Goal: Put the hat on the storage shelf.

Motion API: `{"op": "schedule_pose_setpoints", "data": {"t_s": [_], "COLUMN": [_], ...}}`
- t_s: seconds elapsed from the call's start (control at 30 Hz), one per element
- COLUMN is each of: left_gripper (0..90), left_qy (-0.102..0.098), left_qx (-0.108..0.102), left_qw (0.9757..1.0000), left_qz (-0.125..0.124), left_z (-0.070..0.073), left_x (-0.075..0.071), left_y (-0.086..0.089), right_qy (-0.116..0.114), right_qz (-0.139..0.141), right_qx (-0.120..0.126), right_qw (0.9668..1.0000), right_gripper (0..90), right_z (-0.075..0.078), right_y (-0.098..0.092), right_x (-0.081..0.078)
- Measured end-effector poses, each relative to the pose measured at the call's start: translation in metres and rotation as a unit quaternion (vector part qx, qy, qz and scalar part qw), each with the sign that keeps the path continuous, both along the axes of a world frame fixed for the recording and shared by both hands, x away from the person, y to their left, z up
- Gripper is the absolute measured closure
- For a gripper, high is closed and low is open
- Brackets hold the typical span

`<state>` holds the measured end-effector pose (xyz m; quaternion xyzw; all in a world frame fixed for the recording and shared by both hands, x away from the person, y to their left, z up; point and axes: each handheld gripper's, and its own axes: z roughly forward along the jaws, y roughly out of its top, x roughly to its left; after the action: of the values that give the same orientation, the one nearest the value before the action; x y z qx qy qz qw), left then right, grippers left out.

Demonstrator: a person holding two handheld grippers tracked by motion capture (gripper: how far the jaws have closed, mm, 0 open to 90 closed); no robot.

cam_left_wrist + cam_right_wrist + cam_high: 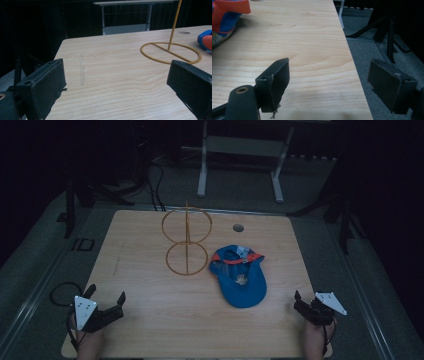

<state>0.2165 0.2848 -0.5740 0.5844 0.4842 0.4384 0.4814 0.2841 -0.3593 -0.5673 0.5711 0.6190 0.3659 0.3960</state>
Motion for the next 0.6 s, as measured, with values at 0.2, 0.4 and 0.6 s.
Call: {"op": "schedule_pose_setpoints", "data": {"t_s": [0.2,0.4,0.6], "left_gripper": [2.3,2.3,2.3], "left_qy": [0.001,0.001,0.0], "left_qx": [-0.002,-0.005,-0.011], "left_qw": [1.0,1.0,0.9999], "left_qz": [0.001,0.002,0.0], "left_z": [-0.001,0.0,0.0], "left_x": [0.001,0.0,0.0], "left_y": [0.0,0.0,0.001], "right_qy": [0.005,0.023,0.022], "right_qz": [-0.003,0.033,0.083], "right_qx": [0.002,0.022,0.04], "right_qw": [1.0,0.9989,0.9955], "right_gripper": [18.0,16.7,16.6], "right_z": [0.0,0.001,0.024], "right_y": [0.0,0.004,0.011], "right_x": [0.001,0.004,0.01]}}
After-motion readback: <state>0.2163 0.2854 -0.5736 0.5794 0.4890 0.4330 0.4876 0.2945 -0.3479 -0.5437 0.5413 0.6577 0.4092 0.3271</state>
